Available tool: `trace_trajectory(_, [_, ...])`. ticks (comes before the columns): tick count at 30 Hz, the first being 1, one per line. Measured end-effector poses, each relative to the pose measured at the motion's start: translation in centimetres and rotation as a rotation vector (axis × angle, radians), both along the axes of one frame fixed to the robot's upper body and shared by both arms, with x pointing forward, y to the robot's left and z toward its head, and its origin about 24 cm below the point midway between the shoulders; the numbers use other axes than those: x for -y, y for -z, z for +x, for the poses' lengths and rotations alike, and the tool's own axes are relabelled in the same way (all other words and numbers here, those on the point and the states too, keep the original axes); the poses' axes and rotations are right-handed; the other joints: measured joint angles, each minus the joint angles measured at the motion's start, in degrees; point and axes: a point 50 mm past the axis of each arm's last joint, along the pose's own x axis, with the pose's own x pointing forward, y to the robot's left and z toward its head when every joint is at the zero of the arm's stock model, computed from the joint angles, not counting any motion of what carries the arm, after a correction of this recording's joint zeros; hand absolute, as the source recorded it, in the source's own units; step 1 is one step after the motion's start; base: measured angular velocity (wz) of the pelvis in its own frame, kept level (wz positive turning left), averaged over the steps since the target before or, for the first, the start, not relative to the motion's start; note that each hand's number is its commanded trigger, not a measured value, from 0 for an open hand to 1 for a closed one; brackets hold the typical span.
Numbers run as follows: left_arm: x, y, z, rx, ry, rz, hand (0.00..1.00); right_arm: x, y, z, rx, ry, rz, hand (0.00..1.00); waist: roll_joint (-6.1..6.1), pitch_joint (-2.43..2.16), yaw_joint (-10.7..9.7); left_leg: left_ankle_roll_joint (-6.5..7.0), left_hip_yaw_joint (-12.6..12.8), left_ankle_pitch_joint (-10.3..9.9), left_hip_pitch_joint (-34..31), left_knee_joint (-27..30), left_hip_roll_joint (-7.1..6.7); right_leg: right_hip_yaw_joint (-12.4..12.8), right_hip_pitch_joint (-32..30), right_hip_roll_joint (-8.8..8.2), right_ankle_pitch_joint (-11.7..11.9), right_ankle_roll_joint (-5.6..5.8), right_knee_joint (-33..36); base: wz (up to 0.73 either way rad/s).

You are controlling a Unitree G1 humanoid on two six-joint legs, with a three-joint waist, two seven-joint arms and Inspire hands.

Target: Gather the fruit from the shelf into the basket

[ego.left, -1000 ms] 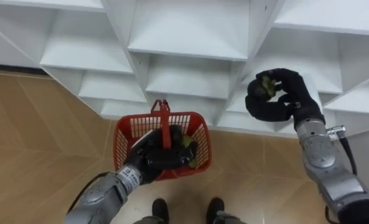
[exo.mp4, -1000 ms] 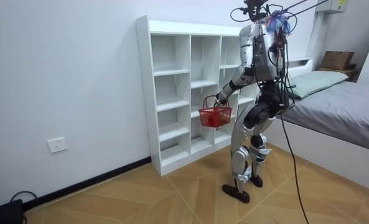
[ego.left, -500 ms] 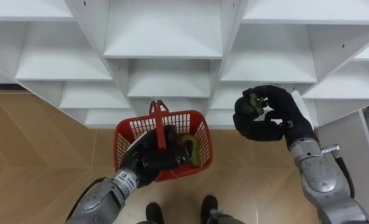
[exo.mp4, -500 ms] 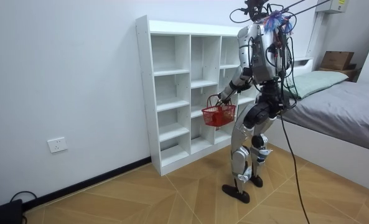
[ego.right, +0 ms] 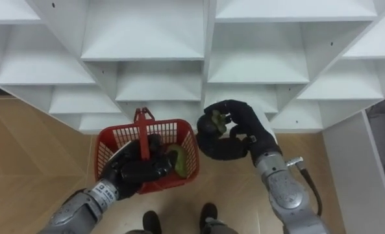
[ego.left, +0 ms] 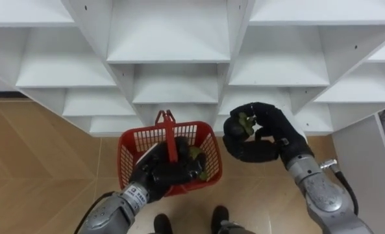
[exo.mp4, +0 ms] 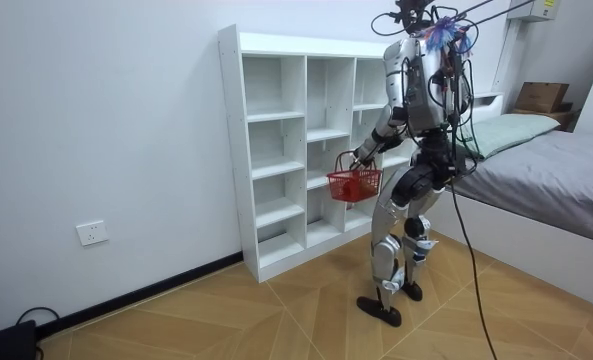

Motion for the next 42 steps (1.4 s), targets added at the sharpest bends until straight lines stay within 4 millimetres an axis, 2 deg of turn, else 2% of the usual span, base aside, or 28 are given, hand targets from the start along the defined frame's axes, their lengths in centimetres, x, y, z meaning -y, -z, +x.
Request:
trace_trajectory(8, [0.9,-0.3,-0.3,0.013,0.029,-0.015,1.0,-1.6,-0.9,-0.3,0.021,-0.09,0.061,1.0,0.24,0.01,0.7,-0.02,0.0,0.0,0.0,-0.1,0.05,0.1,-0.1,0.01,0.0,-0.01,0.0,0.0])
trace_trajectory(11, [1.1,-0.3,-0.3,0.012,0.034,-0.02,1.0,-1.8,-0.9,-0.3,0.019,-0.096,0.062,1.0,0.24,0.01,1.3,-0.03,0.0,0.0,0.0,-0.2,0.02,0.1,-0.1,0.01,0.0,-0.01,0.0,0.0])
trace_trajectory(20, [1.6,-0.3,-0.4,0.009,0.036,-0.028,1.0,-2.7,-1.2,-0.4,0.017,-0.136,0.111,1.0,0.35,0.08,1.5,-0.1,0.0,-0.1,-0.1,-0.1,0.04,0.1,-0.1,0.16,0.0,-0.01,-0.1,0.0])
trace_trajectory(33, [1.8,-0.5,-0.4,0.021,0.041,-0.032,1.0,-2.7,-1.2,-0.5,0.016,-0.132,0.13,1.0,0.34,0.08,1.3,-0.17,0.0,-0.1,-0.2,-0.1,0.06,0.3,-0.2,0.32,0.0,-0.03,0.0,0.0])
trace_trajectory(34, [1.8,-0.5,-0.4,0.022,0.041,-0.032,1.0,-2.7,-1.2,-0.5,0.016,-0.132,0.13,0.92,0.33,0.08,1.3,-0.17,0.0,-0.1,-0.2,-0.1,0.06,0.3,-0.2,0.32,0.0,-0.03,0.0,0.0])
trace_trajectory(35, [1.8,-0.5,-0.4,0.024,0.04,-0.032,1.0,-2.7,-1.2,-0.5,0.016,-0.133,0.13,0.71,0.32,0.09,1.3,-0.17,0.0,-0.1,-0.2,-0.1,0.06,0.3,-0.2,0.33,0.0,-0.03,0.0,0.0])
trace_trajectory(36, [1.8,-0.5,-0.3,0.026,0.039,-0.032,1.0,-2.7,-1.2,-0.5,0.016,-0.133,0.13,0.58,0.31,0.09,1.2,-0.17,0.0,-0.1,-0.2,-0.1,0.06,0.3,-0.2,0.33,0.0,-0.03,0.0,0.0])
trace_trajectory(37, [1.8,-0.5,-0.3,0.027,0.039,-0.032,1.0,-2.7,-1.2,-0.5,0.016,-0.134,0.131,0.09,0.31,0.1,1.2,-0.17,0.0,-0.1,-0.2,-0.1,0.06,0.3,-0.2,0.33,0.0,-0.03,0.0,0.0])
trace_trajectory(38, [1.8,-0.5,-0.3,0.03,0.038,-0.032,1.0,-2.7,-1.2,-0.5,0.016,-0.134,0.131,0.0,0.29,0.11,1.2,-0.17,0.0,-0.1,-0.2,-0.1,0.06,0.3,-0.2,0.33,0.0,-0.03,0.0,0.0])
trace_trajectory(42, [1.8,-0.6,-0.3,0.031,0.038,-0.031,1.0,-2.7,-1.3,-0.5,0.019,-0.133,0.134,0.0,0.21,0.16,1.1,-0.17,0.0,-0.1,-0.2,-0.1,0.06,0.3,-0.2,0.34,0.0,-0.03,0.0,0.0])
